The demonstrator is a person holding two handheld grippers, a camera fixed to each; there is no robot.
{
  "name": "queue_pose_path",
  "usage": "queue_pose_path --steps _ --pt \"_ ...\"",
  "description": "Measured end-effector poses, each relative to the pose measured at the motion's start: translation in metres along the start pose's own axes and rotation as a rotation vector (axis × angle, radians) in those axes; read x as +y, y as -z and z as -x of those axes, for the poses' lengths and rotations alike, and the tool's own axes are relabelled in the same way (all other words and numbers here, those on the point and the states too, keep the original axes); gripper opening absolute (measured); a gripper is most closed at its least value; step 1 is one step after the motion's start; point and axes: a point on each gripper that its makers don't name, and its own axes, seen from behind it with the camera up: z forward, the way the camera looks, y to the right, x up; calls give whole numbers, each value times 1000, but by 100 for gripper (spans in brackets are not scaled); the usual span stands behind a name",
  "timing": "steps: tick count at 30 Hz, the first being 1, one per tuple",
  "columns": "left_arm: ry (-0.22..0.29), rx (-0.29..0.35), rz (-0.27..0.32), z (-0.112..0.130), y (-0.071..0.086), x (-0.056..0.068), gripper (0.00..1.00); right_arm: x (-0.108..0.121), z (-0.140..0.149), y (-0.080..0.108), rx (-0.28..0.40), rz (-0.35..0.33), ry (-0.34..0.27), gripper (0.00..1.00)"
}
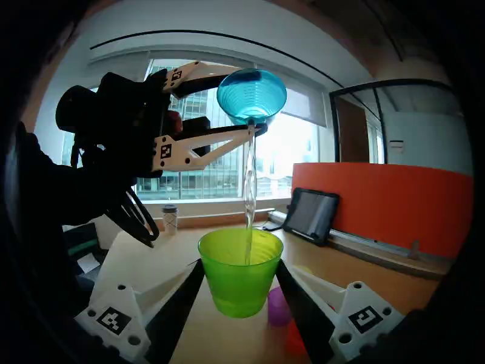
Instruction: Pour water
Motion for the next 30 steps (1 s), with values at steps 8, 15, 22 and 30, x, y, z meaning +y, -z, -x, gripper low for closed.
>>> queue_pose_path --steps 8,15,22,30 --pt "-46 0 -13 -1 0 -3 86 1 -1 -1 5 1 1 88" --pt "-106 -4 -20 -2 0 -3 86 2 -1 1 6 5 3 88" --pt "-157 -3 -29 -6 4 -4 86 5 0 2 9 10 0 88" --pt "-201 4 -36 -12 5 -3 86 6 -3 0 17 12 -5 88"
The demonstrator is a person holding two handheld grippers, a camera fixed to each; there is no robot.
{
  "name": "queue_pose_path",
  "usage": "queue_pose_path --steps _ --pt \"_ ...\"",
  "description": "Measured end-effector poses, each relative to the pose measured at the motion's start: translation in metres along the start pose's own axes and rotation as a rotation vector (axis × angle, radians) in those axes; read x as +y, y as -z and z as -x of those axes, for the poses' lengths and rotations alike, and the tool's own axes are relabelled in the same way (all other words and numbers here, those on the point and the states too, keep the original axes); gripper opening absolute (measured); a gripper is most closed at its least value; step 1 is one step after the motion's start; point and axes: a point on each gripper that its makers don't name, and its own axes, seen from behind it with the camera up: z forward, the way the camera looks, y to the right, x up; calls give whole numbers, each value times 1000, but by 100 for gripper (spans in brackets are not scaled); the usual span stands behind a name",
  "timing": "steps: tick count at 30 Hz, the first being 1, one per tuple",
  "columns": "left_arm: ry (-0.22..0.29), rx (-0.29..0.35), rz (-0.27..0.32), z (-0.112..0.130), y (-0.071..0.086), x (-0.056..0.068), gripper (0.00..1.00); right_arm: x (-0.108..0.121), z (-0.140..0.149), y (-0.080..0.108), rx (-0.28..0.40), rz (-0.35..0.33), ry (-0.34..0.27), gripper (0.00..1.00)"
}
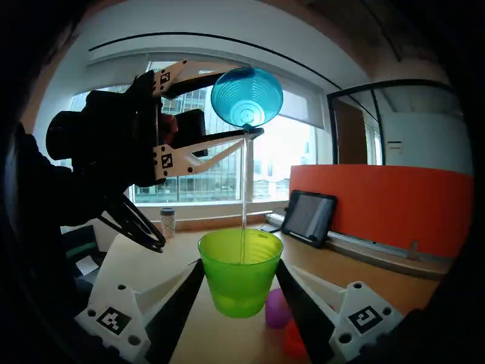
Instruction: Pour water
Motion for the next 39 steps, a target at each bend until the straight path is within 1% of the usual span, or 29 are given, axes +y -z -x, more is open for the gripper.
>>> queue_pose_path --steps 6,14,17,20,24,32,39 --pt "-15 3 -8 -1 0 -2 86 0 0 0 2 0 0 88" --pt "-4 6 -7 -2 0 -1 86 2 1 0 3 5 -2 88" --pt "16 9 -2 -2 -1 0 86 2 1 1 5 8 -3 88" --pt "50 14 5 -3 -3 2 86 3 0 2 7 8 -4 88" --pt "122 12 11 -1 -4 2 86 3 0 2 9 10 -4 88" --pt "331 -1 32 5 -7 5 86 6 2 5 13 15 -9 88" --pt "513 -35 42 19 -10 6 86 8 -1 8 21 22 -13 88"
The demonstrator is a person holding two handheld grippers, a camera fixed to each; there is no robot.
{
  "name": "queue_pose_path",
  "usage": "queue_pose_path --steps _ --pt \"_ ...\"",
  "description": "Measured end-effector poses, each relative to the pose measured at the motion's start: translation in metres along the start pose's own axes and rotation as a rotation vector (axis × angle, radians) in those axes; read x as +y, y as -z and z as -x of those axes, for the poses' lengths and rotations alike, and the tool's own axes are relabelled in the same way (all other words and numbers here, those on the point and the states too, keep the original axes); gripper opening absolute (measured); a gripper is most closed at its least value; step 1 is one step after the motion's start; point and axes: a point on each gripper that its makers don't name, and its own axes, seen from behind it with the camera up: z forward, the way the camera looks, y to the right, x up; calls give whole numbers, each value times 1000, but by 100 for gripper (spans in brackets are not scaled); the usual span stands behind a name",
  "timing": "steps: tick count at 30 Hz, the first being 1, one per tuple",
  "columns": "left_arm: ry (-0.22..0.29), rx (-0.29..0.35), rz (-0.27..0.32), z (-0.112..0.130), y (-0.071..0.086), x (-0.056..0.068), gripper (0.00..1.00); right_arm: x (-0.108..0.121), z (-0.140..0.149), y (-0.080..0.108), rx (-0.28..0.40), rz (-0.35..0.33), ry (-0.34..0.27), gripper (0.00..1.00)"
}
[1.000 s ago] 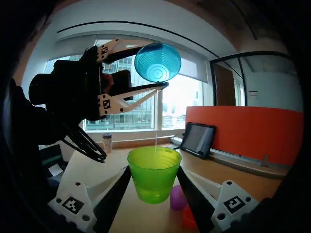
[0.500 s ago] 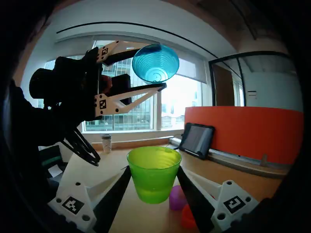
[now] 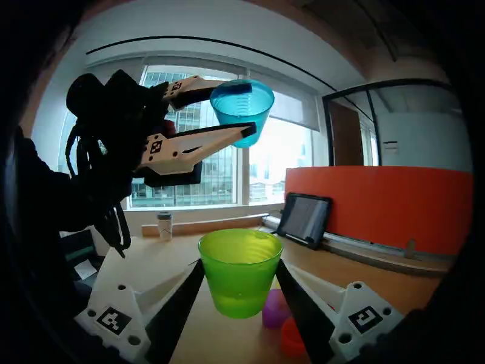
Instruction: Pour water
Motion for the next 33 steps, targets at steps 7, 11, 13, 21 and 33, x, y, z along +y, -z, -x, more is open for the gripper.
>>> queue_pose_path --steps 7,11,13,21,33 --pt "184 -29 13 11 1 -6 86 2 -4 2 7 7 1 88" --pt "284 -38 21 12 2 -10 87 3 -6 4 11 8 0 88" --pt "333 -42 29 12 2 -11 87 4 -8 4 13 9 1 88" --pt "535 -47 60 18 1 -10 87 7 -10 8 18 16 4 88" --pt "820 -51 75 27 6 -19 87 6 -16 10 29 19 13 88"
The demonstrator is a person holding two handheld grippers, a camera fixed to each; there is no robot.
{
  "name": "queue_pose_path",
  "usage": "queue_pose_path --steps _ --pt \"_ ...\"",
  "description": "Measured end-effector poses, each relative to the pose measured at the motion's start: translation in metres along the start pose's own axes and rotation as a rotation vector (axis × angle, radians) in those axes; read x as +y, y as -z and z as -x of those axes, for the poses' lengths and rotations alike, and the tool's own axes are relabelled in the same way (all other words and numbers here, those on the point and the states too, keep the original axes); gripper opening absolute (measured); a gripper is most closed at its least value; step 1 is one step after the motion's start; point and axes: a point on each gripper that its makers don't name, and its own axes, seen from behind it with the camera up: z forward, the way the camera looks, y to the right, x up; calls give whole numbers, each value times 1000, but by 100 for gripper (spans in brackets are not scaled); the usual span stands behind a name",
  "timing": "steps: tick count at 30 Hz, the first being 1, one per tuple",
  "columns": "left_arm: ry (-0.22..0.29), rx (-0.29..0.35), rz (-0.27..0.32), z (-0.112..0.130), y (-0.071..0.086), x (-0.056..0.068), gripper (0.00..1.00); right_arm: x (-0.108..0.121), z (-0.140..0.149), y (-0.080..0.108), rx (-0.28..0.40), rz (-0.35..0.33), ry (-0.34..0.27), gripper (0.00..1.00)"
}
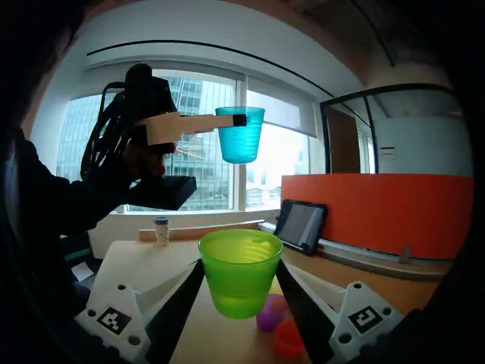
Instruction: Pour water
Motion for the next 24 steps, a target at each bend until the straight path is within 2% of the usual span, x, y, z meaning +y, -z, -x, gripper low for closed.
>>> queue_pose_path --steps 8,12,15,24 --pt "235 -4 44 3 -2 -1 87 -1 -1 2 3 3 4 88" --pt "309 -4 53 6 -1 -4 87 -1 -2 2 2 5 7 88" --pt "323 -6 51 9 -1 -6 87 0 -2 1 2 6 8 88" --pt "307 -26 42 25 2 -4 87 4 -3 0 0 12 1 88"
